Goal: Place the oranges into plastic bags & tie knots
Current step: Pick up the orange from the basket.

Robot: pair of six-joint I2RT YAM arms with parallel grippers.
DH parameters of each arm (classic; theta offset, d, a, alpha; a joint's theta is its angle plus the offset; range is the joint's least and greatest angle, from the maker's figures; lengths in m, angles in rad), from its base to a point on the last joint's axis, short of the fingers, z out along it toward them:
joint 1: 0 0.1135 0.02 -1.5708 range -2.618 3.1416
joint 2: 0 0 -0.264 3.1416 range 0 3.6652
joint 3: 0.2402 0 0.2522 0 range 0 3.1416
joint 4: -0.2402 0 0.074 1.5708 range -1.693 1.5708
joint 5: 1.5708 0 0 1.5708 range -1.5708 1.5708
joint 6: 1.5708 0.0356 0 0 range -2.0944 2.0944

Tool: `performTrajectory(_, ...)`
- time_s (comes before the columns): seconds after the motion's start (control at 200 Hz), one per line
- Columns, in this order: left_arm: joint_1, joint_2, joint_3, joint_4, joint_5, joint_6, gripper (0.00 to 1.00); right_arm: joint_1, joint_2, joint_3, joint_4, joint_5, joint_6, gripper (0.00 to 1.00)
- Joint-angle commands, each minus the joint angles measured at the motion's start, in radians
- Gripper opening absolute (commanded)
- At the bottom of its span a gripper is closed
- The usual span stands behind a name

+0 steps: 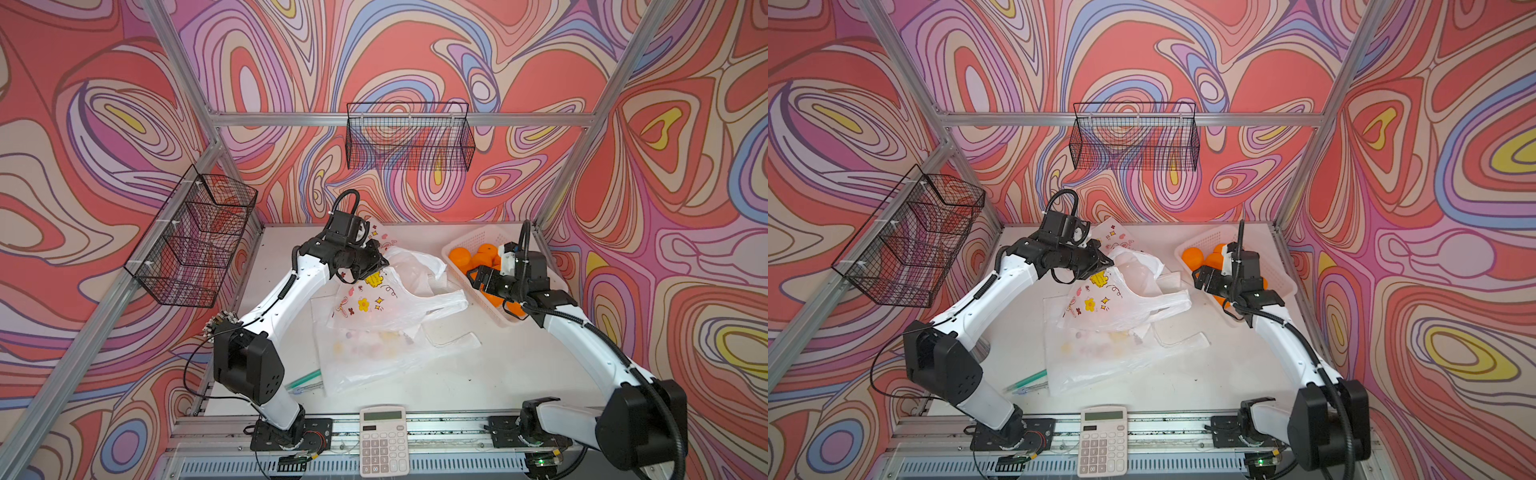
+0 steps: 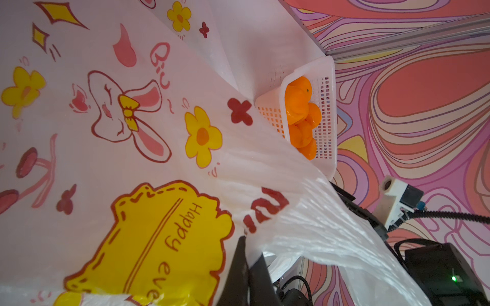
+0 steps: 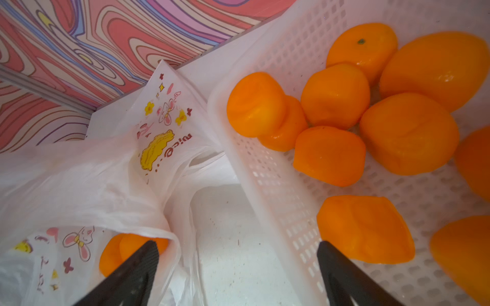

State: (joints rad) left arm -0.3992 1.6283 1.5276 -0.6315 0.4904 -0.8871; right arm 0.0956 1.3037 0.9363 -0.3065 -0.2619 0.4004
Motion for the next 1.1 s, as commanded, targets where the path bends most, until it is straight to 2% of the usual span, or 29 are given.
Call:
performTrajectory(0.0, 0.005, -0.012, -0.014, 0.010, 0.004, 0.007, 0.00, -0.013, 0.167, 0.105, 0.078, -0.038, -0.021, 0.98)
performTrajectory(0.24, 0.004, -0.015, -0.020, 0.017, 0.016, 0.008, 0.00, -0.017, 0.499, 0.315, 0.171, -0.047, 0.071, 0.97)
performTrajectory(0.396, 0.004, -0.020, -0.021, 0.019, 0.019, 0.012, 0.00, -0.016, 0.626, 0.394, 0.188, -0.072, 0.100, 0.93)
performTrajectory(0.496, 0.005, -0.024, -0.024, 0.018, 0.016, 0.014, 0.00, -0.017, 0.663, 0.410, 0.208, -0.087, 0.109, 0.86)
performTrajectory(0.541, 0.004, -0.024, -0.024, 0.018, 0.014, 0.014, 0.00, -0.017, 0.671, 0.412, 0.211, -0.091, 0.109, 0.78)
performTrajectory(0.686, 0.004, -0.022, -0.023, 0.019, 0.016, 0.016, 0.00, -0.016, 0.658, 0.393, 0.209, -0.094, 0.097, 0.63)
performTrajectory(0.811, 0.005, -0.021, -0.023, 0.018, 0.014, 0.016, 0.00, -0.016, 0.584, 0.348, 0.199, -0.078, 0.078, 0.53)
performTrajectory(0.957, 0.005, -0.019, -0.023, 0.017, 0.013, 0.017, 0.00, -0.019, 0.464, 0.268, 0.187, -0.070, 0.066, 0.50)
performTrajectory(1.097, 0.004, -0.017, -0.023, 0.020, 0.014, 0.017, 0.00, -0.019, 0.289, 0.159, 0.170, -0.071, 0.066, 0.49)
